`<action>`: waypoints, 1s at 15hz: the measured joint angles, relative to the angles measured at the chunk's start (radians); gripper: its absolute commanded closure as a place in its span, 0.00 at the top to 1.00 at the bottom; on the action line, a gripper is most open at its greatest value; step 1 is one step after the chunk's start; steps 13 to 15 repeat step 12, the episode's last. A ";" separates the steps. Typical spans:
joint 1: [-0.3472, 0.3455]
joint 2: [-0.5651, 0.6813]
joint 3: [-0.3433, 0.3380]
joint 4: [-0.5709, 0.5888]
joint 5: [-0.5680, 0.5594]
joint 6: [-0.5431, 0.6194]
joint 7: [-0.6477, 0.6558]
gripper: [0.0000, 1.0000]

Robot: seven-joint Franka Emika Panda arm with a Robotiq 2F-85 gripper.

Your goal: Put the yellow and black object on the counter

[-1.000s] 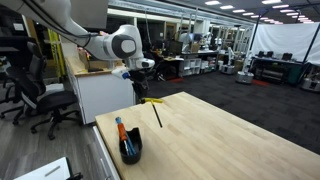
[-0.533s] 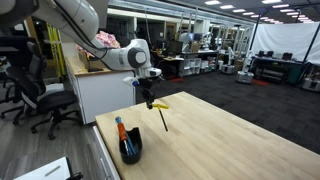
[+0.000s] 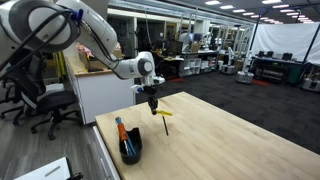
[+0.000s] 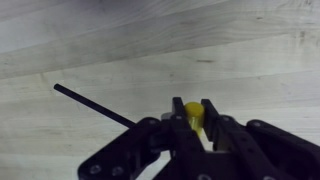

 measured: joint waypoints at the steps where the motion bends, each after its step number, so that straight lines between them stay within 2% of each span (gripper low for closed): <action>1: 0.010 0.021 -0.007 0.024 0.000 -0.021 0.007 0.49; 8: 0.035 0.074 -0.025 0.121 0.004 -0.111 0.013 0.97; 12: 0.034 0.041 -0.015 0.119 0.096 -0.162 -0.032 1.00; 15: 0.034 0.041 -0.015 0.119 0.096 -0.162 -0.032 1.00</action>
